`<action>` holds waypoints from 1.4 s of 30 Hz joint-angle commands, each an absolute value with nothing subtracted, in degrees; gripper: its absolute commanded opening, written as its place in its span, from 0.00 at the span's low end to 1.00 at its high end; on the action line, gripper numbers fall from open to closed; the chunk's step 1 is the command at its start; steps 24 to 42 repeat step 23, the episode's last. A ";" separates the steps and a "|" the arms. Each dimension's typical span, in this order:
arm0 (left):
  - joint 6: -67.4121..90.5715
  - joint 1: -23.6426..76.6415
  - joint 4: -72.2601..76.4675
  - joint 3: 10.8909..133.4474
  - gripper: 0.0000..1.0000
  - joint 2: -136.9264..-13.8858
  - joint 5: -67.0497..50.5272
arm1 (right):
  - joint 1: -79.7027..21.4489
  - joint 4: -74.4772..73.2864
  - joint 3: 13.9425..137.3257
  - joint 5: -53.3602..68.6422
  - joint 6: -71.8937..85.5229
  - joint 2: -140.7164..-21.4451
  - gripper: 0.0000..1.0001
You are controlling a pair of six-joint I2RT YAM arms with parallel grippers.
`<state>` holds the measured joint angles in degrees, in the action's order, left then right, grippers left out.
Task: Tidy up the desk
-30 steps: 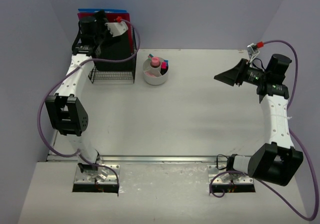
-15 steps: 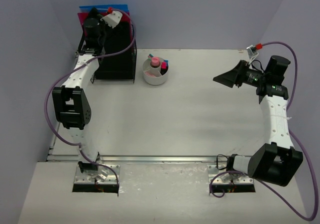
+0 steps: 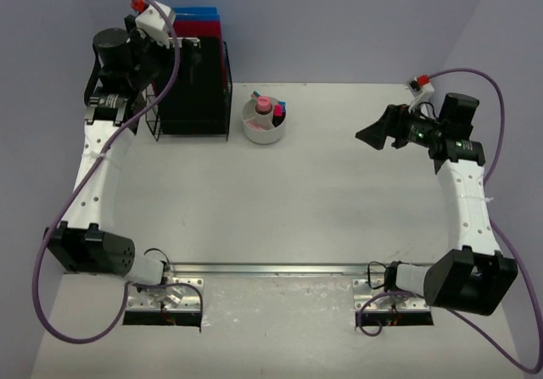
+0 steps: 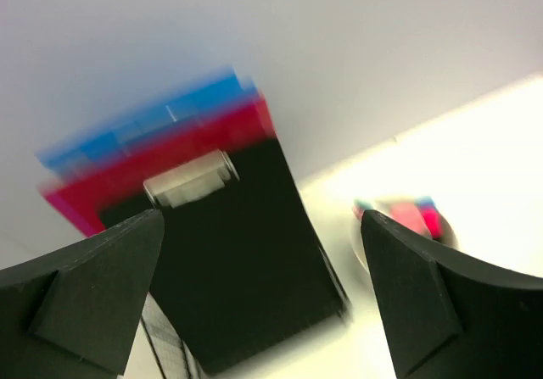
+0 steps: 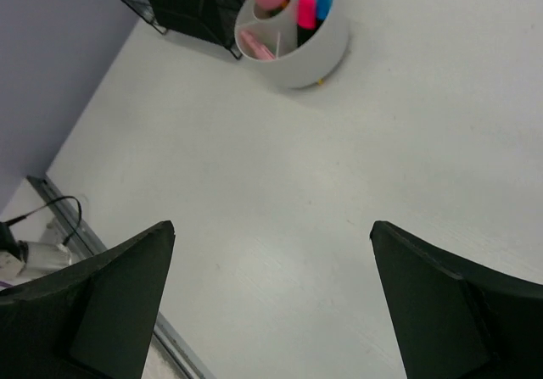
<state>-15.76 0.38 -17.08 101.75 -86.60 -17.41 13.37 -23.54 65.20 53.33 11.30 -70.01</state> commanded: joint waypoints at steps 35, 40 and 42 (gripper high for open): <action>-7.32 0.00 -19.14 47.81 1.00 -61.66 -9.27 | 2.99 -14.06 37.53 27.42 -2.40 -61.90 0.99; -7.32 0.00 -19.14 47.81 1.00 -61.66 -9.27 | 2.99 -14.06 37.53 27.42 -2.40 -61.90 0.99; -7.32 0.00 -19.14 47.81 1.00 -61.66 -9.27 | 2.99 -14.06 37.53 27.42 -2.40 -61.90 0.99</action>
